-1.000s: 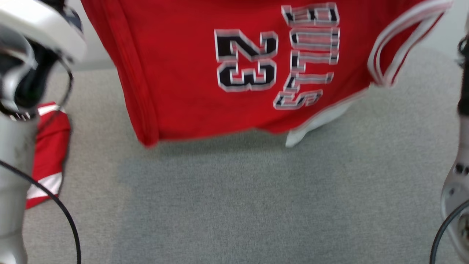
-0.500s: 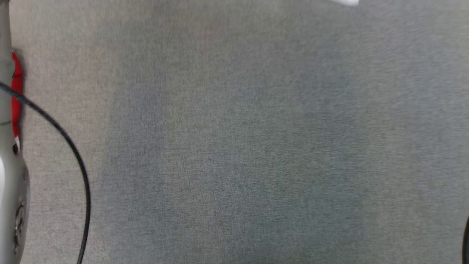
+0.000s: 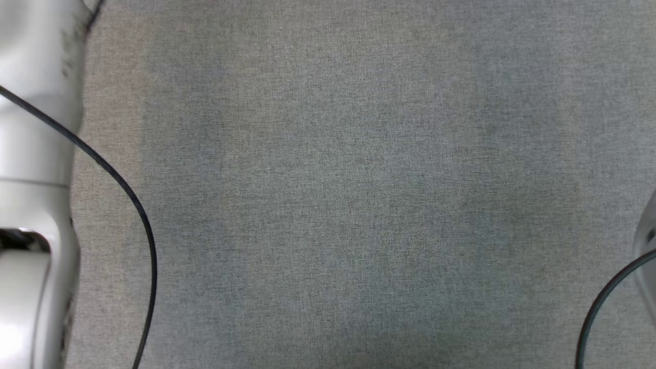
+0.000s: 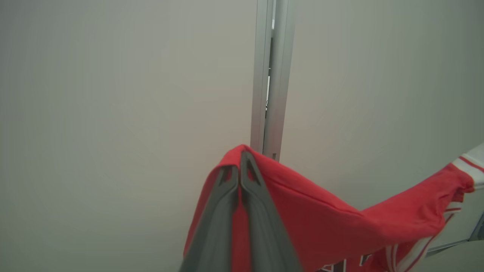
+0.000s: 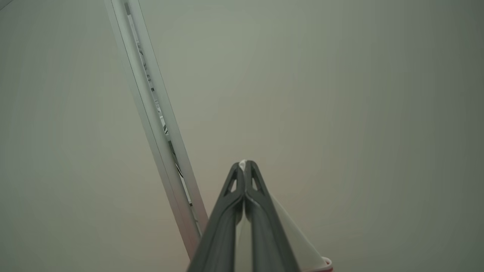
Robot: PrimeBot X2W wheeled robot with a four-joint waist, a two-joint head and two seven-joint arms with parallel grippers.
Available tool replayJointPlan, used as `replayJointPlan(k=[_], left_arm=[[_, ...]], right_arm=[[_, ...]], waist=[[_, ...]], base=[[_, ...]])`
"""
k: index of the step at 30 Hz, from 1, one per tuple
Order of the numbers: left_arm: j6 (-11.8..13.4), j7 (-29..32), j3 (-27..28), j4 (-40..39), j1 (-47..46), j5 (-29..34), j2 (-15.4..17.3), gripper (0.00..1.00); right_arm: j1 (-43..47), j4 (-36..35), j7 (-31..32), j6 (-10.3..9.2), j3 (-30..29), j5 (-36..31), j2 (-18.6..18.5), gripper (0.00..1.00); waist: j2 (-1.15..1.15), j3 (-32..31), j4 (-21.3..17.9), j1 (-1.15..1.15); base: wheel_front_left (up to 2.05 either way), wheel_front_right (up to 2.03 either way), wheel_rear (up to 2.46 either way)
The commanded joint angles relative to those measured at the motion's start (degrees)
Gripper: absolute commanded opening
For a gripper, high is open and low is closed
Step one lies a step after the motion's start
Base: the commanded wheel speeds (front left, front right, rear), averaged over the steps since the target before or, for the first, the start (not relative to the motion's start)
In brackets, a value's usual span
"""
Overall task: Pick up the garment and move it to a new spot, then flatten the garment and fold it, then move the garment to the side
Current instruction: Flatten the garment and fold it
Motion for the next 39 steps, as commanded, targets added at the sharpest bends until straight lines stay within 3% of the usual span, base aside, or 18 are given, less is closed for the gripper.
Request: replayJointPlan(k=[1,15,30,39], left_arm=[[-0.3,-0.28,-0.05,-0.06,2.0,0.6,0.19,0.0],[-1.55,-0.26,-3.68,1.58,20.09,5.96,0.7,0.0],[-1.69,-0.26,-14.07,4.26,38.62,10.42,1.57,0.0],[-0.65,-0.26,-15.49,1.76,47.62,12.9,3.32,0.0]], right_arm=[[2.3,-0.14,-0.07,0.13,-0.24,0.83,-0.08,0.0],[22.37,3.15,-0.07,0.12,-0.98,9.35,-0.88,0.0],[39.61,17.58,0.56,0.13,0.4,17.42,-2.72,0.0],[46.2,23.37,5.26,0.12,2.11,20.68,-3.71,0.0]], waist=[[0.0,-0.43,-0.02,0.0],[0.0,-8.92,-0.26,0.0],[0.0,-21.92,0.26,0.0],[0.0,-27.49,-0.76,0.0]], base=[[0.0,0.0,0.0],[0.0,0.0,0.0],[0.0,0.0,0.0],[0.0,0.0,0.0]])
